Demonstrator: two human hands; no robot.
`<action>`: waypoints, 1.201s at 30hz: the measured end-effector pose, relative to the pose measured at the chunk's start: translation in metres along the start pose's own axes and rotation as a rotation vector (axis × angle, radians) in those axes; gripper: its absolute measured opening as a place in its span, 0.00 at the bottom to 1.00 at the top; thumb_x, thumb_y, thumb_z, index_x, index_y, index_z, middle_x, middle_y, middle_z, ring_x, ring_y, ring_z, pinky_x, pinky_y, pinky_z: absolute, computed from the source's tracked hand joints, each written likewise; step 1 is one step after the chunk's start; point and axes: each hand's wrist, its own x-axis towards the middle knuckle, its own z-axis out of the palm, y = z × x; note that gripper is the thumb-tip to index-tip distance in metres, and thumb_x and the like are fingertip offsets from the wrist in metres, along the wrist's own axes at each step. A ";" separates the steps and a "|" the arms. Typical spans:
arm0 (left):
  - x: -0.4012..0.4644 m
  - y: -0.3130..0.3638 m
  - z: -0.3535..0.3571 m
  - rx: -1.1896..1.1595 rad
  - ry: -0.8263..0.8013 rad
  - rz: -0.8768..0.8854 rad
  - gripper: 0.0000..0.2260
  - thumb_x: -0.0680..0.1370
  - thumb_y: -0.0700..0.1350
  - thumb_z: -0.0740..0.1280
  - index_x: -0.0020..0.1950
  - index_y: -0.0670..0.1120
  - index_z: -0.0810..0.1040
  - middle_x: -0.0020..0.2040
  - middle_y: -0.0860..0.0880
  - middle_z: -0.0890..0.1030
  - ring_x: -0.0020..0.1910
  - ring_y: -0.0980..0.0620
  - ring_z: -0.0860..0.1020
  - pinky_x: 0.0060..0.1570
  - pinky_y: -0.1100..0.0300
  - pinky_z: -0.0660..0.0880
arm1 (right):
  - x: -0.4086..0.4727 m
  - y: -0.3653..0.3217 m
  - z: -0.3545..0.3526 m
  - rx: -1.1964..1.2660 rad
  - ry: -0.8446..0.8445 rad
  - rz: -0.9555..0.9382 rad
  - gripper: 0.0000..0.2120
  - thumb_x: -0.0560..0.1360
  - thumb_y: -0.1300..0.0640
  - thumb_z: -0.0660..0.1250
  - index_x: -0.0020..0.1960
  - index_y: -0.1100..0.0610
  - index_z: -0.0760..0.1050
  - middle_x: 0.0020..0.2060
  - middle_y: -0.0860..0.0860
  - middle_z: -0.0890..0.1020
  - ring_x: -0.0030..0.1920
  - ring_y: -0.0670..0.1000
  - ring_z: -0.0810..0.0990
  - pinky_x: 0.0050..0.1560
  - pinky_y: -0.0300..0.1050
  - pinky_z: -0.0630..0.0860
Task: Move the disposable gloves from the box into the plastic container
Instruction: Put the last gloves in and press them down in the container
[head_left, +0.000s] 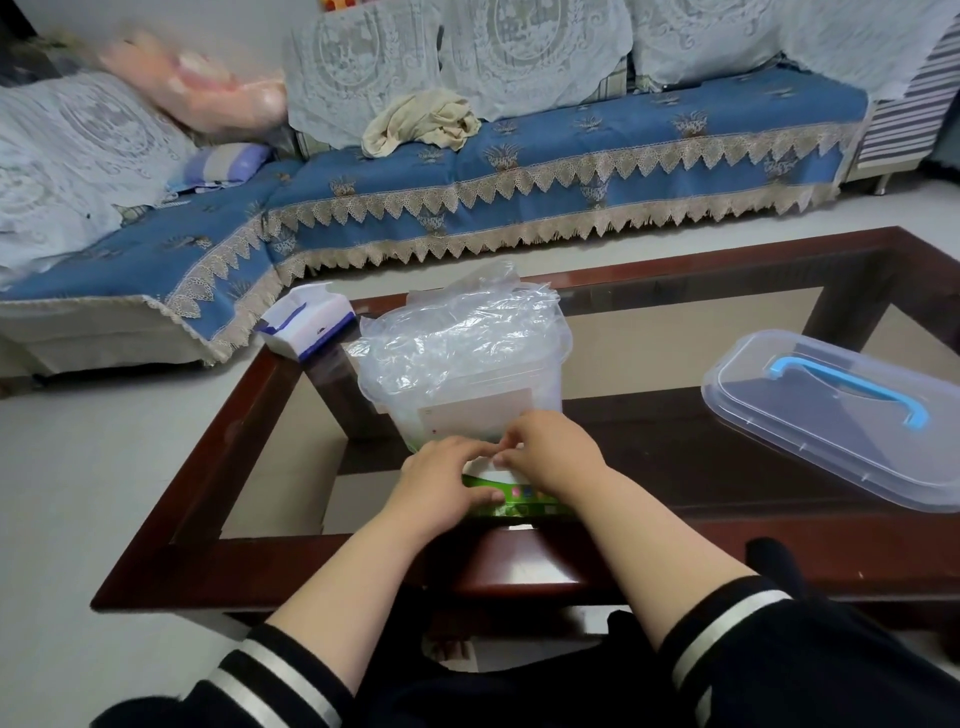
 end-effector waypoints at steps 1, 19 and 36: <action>0.001 0.000 0.001 -0.024 0.006 -0.022 0.23 0.70 0.54 0.75 0.64 0.60 0.75 0.64 0.57 0.75 0.65 0.52 0.68 0.63 0.56 0.63 | 0.000 -0.001 -0.001 -0.002 0.017 -0.005 0.05 0.74 0.50 0.68 0.46 0.50 0.80 0.48 0.50 0.81 0.51 0.52 0.78 0.47 0.45 0.72; 0.012 -0.012 0.016 -0.221 0.061 -0.064 0.23 0.65 0.50 0.79 0.59 0.54 0.79 0.59 0.51 0.77 0.62 0.48 0.72 0.64 0.53 0.67 | -0.001 -0.007 0.009 -0.085 0.097 -0.050 0.11 0.78 0.49 0.63 0.52 0.54 0.78 0.51 0.52 0.79 0.57 0.53 0.72 0.46 0.47 0.68; -0.011 0.016 -0.042 -0.706 0.645 -0.071 0.09 0.83 0.47 0.59 0.47 0.55 0.77 0.38 0.53 0.81 0.38 0.54 0.80 0.46 0.51 0.77 | -0.021 -0.015 -0.049 0.823 0.726 -0.300 0.10 0.76 0.62 0.67 0.43 0.47 0.75 0.41 0.43 0.78 0.46 0.48 0.77 0.50 0.41 0.74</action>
